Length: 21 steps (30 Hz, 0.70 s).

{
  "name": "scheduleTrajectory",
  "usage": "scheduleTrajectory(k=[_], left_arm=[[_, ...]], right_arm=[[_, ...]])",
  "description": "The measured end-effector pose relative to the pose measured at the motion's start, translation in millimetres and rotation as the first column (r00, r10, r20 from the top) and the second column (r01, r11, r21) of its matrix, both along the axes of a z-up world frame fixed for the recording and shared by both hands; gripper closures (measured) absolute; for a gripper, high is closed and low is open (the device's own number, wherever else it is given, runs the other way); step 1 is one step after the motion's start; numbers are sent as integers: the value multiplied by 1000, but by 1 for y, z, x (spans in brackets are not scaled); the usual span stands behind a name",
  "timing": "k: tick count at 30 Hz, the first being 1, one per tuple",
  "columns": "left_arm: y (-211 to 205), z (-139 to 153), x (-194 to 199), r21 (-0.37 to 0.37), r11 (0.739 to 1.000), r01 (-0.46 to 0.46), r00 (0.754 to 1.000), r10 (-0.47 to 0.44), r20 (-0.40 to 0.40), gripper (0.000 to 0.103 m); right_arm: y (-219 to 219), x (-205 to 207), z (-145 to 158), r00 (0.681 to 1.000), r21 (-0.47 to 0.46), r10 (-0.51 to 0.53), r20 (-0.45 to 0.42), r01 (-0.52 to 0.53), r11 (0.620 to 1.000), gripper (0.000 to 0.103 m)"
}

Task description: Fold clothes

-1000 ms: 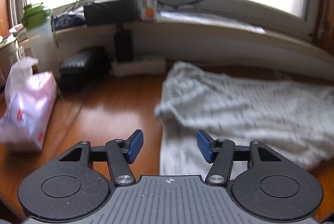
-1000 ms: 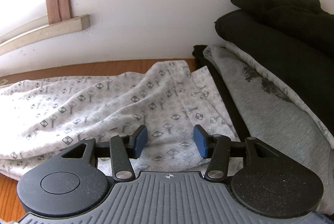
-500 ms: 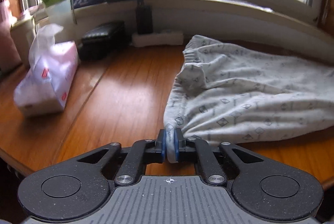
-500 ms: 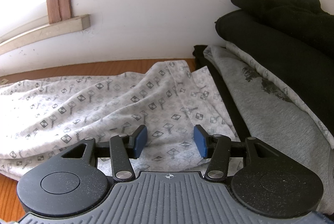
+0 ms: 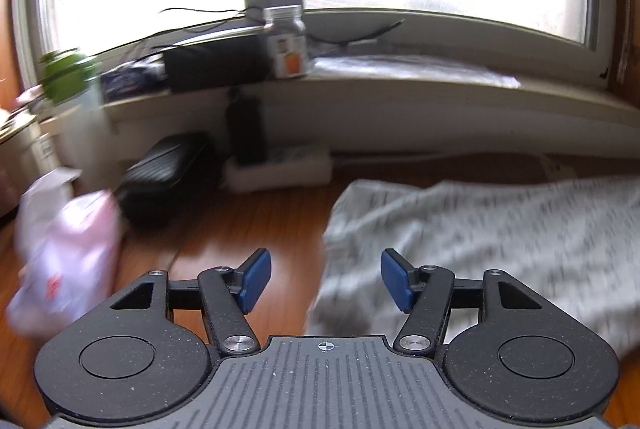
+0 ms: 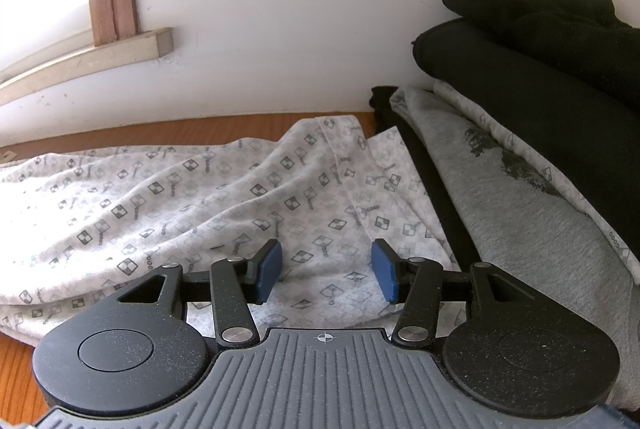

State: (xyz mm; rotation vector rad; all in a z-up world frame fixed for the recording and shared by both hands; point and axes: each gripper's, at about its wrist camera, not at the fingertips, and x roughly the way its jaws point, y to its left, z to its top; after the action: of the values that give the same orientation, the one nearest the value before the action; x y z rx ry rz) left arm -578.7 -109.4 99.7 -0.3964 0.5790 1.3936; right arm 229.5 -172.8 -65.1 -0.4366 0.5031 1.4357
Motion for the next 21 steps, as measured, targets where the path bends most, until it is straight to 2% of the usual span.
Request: scheduleTrajectory(k=[6, 7, 8, 9, 10, 11, 13, 14, 15, 16, 17, 19, 21], left_arm=[[67, -18, 26, -51, 998, 47, 998, -49, -32, 40], [74, -21, 28, -63, 996, 56, 997, -58, -42, 47], [79, -24, 29, -73, 995, 69, 996, -72, -48, 72], [81, -24, 30, -69, 994, 79, 995, -83, -48, 86], [82, -23, 32, -62, 994, 90, 995, -93, -47, 96], [83, -20, 32, -41, 997, 65, 996, -68, -52, 97], [84, -12, 29, 18, 1000, -12, 999, 13, -49, 97], [85, -10, 28, 47, 997, -56, 997, 59, -55, 93], [86, -9, 29, 58, 994, -89, 993, 93, -76, 87], [88, -8, 29, 47, 994, -104, 991, 107, -86, 75], [87, -8, 28, 36, 994, -105, 991, 108, -75, 67], [80, -6, 30, 48, 994, -95, 994, 97, -52, 58], [70, -2, 39, 64, 996, -62, 997, 64, -41, 56]], right_arm=[[0, 0, 1, 1000, 0, 2, 0, -2, 1000, 53], [0, 0, 1, 1000, 0, 1, 0, -1, 1000, 53], [0, 0, 1, 1000, 0, 2, 0, -2, 1000, 53], [0, 0, 0, 1000, 0, 2, -1, -2, 1000, 52], [0, 0, 0, 1000, 0, 3, -2, -3, 1000, 52], [0, 1, 0, 1000, 1, 3, -3, -3, 1000, 52], [0, 1, 0, 1000, 1, 5, -5, -5, 1000, 52], [0, 1, 0, 1000, 1, 6, -5, -6, 1000, 52], [0, 2, 0, 1000, 1, 8, -7, -8, 1000, 51], [0, 2, 0, 1000, 1, 9, -7, -9, 1000, 50], [0, 1, 0, 1000, 1, 11, -6, -11, 1000, 50], [0, 1, 0, 1000, 0, 14, -4, -14, 1000, 49], [0, 0, 0, 1000, 0, 16, -2, -16, 1000, 48]])
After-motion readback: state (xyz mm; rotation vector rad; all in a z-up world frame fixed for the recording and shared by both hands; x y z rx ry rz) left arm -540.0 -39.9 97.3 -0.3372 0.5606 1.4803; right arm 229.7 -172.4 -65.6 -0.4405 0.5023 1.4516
